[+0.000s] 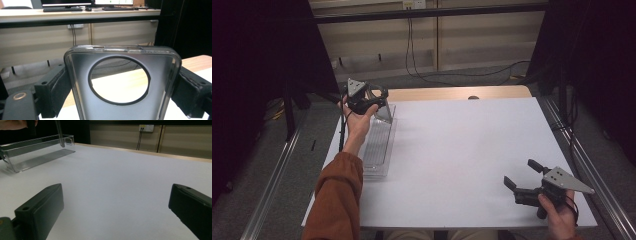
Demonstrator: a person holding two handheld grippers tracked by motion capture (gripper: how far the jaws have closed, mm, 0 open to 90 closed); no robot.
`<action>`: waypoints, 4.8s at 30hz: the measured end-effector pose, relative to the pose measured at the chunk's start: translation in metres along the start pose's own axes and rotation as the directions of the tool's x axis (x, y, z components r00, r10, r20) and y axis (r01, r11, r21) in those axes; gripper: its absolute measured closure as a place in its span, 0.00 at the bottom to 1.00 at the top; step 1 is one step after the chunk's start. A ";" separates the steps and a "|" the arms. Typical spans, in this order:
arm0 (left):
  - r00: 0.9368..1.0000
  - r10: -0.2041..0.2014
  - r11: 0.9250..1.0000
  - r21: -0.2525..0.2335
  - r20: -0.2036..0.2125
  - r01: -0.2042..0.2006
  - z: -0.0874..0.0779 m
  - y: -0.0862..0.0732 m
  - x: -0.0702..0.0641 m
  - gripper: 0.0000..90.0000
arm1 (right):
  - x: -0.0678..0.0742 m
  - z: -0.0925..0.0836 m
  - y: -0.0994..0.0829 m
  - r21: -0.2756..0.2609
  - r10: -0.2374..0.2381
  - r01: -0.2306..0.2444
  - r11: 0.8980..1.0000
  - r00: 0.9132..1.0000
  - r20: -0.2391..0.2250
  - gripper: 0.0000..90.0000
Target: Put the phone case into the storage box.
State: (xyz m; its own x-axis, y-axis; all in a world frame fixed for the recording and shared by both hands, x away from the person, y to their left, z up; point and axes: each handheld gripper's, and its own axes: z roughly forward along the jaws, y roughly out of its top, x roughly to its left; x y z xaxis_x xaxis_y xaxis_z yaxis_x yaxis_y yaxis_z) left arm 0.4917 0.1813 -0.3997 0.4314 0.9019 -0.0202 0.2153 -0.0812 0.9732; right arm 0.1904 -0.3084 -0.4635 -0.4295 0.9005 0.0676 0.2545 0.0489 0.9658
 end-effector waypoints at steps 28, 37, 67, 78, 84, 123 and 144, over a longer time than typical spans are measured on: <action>0.998 -0.034 0.999 0.036 -0.046 0.036 0.021 -0.014 0.006 0.13 | 0.001 0.001 -0.001 0.007 -0.007 0.007 1.000 1.000 -0.012 0.00; 0.996 -0.026 0.997 0.067 -0.083 0.031 0.029 -0.010 0.003 0.12 | 0.001 0.001 -0.001 0.007 -0.010 0.010 1.000 1.000 -0.018 0.00; 0.994 0.049 0.997 0.058 -0.100 -0.044 0.051 -0.005 -0.006 0.11 | 0.000 0.000 -0.001 0.012 0.002 -0.001 1.000 1.000 -0.030 0.00; 0.994 0.032 0.999 0.025 -0.101 -0.029 0.054 0.001 -0.001 0.13 | 0.000 0.001 -0.002 0.012 -0.003 0.004 1.000 0.999 -0.036 0.00; 0.997 0.054 0.998 0.024 -0.062 -0.053 0.056 0.001 -0.003 0.09 | 0.000 0.001 -0.002 0.014 -0.002 0.002 1.000 0.999 -0.039 0.00; 1.000 0.004 1.000 -0.026 -0.010 -0.004 0.027 0.008 0.018 0.02 | 0.001 0.001 -0.002 0.015 -0.005 0.006 1.000 0.999 -0.041 0.00; 0.999 0.009 0.999 -0.039 0.041 -0.008 -0.004 -0.003 0.017 0.02 | 0.000 0.002 -0.002 0.012 -0.008 0.009 1.000 0.999 -0.035 0.00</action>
State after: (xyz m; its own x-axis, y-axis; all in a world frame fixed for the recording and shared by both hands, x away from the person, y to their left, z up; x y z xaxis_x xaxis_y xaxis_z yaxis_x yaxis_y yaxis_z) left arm 0.4945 0.1986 -0.4022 0.4686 0.8832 -0.0204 0.1777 -0.0716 0.9815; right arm 0.1913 -0.3073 -0.4657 -0.4619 0.8843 0.0686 0.2613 0.0618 0.9633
